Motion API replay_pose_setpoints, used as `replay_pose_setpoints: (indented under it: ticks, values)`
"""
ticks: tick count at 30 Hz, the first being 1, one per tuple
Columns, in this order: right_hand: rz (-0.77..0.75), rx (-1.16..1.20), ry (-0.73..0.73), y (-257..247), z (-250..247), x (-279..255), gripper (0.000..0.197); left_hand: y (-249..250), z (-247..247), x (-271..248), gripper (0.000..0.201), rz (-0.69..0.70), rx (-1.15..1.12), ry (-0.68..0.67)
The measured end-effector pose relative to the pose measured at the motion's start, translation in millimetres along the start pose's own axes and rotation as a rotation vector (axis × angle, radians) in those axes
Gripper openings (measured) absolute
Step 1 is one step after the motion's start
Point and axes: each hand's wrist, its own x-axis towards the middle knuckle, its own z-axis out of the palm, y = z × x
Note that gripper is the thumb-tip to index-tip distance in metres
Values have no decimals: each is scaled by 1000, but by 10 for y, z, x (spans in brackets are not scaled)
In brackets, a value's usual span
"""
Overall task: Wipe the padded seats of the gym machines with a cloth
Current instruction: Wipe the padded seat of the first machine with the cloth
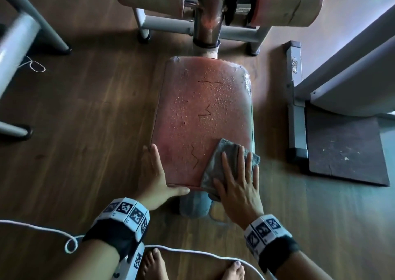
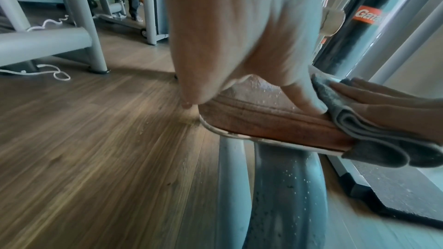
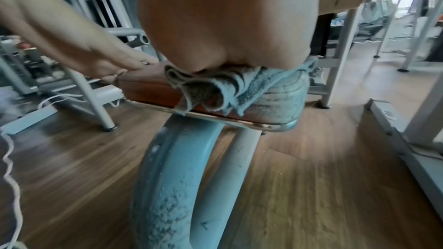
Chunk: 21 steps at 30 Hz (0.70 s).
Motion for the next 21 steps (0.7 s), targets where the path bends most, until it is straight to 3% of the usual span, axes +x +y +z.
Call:
replay_pose_setpoints:
  ticks: [6,12,18,21]
  values:
    - [-82,64,-22,-23,-36,365,73,-1,69,44,155,-21,75,47]
    - [-158,-40,-10,162,-192,997,70,-14,67,68,155,-37,141,80]
    - [-325,-107,-75,159,-101,414,62,-48,76,77,155,1,56,45]
    - [-401,-101,-91,294,-153,422,65,-74,76,92,154,36,52,31]
